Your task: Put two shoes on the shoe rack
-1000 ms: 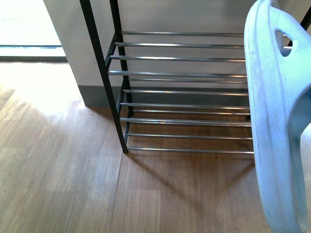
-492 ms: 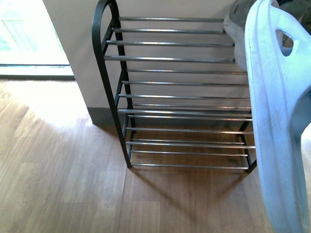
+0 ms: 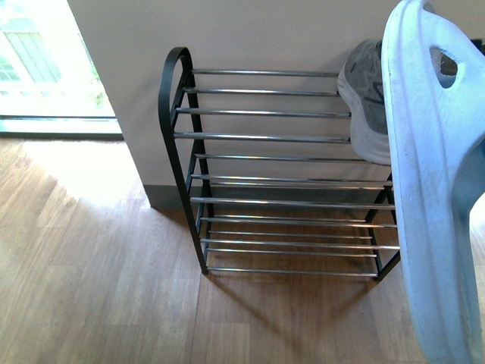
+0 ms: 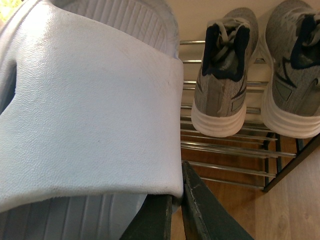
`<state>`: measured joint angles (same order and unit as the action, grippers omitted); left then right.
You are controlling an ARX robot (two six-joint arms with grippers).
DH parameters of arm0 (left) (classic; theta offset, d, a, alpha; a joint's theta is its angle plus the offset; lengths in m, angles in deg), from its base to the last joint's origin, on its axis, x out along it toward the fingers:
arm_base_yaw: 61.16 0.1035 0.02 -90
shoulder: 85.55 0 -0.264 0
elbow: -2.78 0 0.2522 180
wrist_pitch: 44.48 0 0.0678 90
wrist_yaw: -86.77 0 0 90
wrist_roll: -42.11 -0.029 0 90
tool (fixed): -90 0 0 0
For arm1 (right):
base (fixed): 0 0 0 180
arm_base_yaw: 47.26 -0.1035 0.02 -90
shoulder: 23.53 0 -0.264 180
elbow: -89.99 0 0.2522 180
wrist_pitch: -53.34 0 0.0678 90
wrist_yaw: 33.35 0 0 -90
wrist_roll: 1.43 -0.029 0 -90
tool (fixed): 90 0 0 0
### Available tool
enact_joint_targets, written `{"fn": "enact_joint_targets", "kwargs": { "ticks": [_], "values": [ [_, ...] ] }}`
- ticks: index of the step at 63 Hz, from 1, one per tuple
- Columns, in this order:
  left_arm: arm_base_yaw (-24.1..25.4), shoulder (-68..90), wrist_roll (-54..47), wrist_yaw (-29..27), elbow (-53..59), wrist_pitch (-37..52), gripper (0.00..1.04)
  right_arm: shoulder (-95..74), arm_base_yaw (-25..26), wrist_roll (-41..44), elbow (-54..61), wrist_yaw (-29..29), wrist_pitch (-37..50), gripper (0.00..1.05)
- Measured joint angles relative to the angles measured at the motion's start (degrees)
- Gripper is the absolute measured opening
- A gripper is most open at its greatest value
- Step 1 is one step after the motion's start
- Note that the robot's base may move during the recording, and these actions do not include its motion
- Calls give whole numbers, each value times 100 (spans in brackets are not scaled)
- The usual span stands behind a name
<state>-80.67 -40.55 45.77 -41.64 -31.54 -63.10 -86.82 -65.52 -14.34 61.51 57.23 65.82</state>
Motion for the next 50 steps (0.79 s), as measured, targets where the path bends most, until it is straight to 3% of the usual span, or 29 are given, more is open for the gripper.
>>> {"fn": "enact_joint_targets", "kwargs": {
  "ticks": [3, 5, 9, 33, 50],
  "values": [
    [0, -2, 2, -4, 0, 0, 2, -50, 9, 35, 35, -140, 188, 1],
    [0, 0, 2, -2, 0, 0, 2, -256, -2, 94, 116, -431, 881, 1],
    [0, 0, 2, 4, 0, 0, 2, -708, -243, 111, -138, -280, 1353, 1],
    [0, 0, 4, 0, 0, 0, 2, -3792, -1419, 205, -3143, 1333, -13, 1],
    [0, 0, 4, 0, 0, 0, 2, -5779, -1379, 470, -5143, 2310, -706, 1]
  ]
}}
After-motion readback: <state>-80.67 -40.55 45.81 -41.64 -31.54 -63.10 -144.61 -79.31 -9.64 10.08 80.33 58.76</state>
